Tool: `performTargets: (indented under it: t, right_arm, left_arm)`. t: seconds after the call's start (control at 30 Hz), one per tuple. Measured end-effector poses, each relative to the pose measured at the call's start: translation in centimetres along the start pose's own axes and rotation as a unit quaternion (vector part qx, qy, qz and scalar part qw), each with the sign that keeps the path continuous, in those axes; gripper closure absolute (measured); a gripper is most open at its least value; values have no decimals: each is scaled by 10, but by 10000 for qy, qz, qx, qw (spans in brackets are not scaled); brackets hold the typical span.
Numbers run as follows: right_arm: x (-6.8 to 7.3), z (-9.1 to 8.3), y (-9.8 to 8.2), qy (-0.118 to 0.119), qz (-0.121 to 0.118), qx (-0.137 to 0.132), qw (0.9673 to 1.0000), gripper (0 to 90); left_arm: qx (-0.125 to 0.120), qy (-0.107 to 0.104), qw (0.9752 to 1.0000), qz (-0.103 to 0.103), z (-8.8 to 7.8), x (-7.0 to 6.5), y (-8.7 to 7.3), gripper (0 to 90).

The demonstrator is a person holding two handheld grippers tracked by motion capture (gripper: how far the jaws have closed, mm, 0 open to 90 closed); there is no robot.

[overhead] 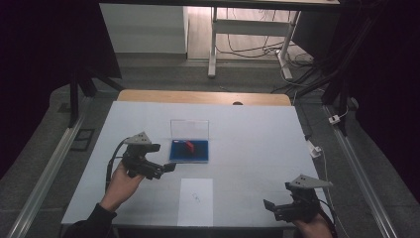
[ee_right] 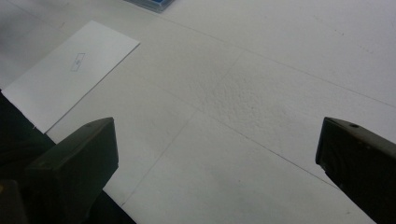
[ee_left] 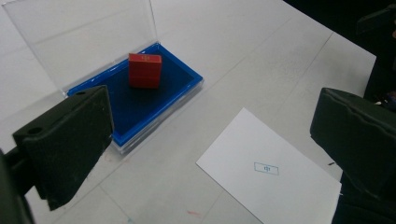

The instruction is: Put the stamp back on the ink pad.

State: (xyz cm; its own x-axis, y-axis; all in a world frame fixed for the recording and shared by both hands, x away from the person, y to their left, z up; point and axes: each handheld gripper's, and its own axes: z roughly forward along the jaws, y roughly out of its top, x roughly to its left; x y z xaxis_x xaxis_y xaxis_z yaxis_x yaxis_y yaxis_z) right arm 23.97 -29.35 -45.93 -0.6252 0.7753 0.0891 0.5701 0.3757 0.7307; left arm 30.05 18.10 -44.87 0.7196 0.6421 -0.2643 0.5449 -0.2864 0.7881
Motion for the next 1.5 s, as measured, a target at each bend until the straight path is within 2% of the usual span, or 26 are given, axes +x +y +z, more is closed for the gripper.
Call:
performTargets:
  t: [0.3, 0.53, 0.9, 1.2, 1.47, 1.5]
  right_arm:
    - [1, 0, 0, 3, -10, 9, 10000, 0]
    - [0, 0, 0, 9, 4, 7, 10000, 0]
    - [0, 0, 0, 5, 29, -9, 10000, 0]
    - [0, 0, 0, 3, 11, -2, 10000, 0]
    - [1, 0, 0, -17, 1, 12, 10000, 0]
    - [1, 0, 0, -19, -5, 14, 10000, 0]
  left_arm:
    - [-20, 64, 10000, -50, -15, -5, -12, 4]
    - [-6, 242, 9997, -28, -28, -12, -24, 5]
    - [-15, 538, 9984, -159, -52, -19, -51, 4]
    - [-7, 742, 9959, -513, -75, -16, -84, 5]
    - [313, 1081, 9921, -553, -84, -17, -104, 5]
    - [293, 1115, 9918, -546, -85, -18, -105, 5]
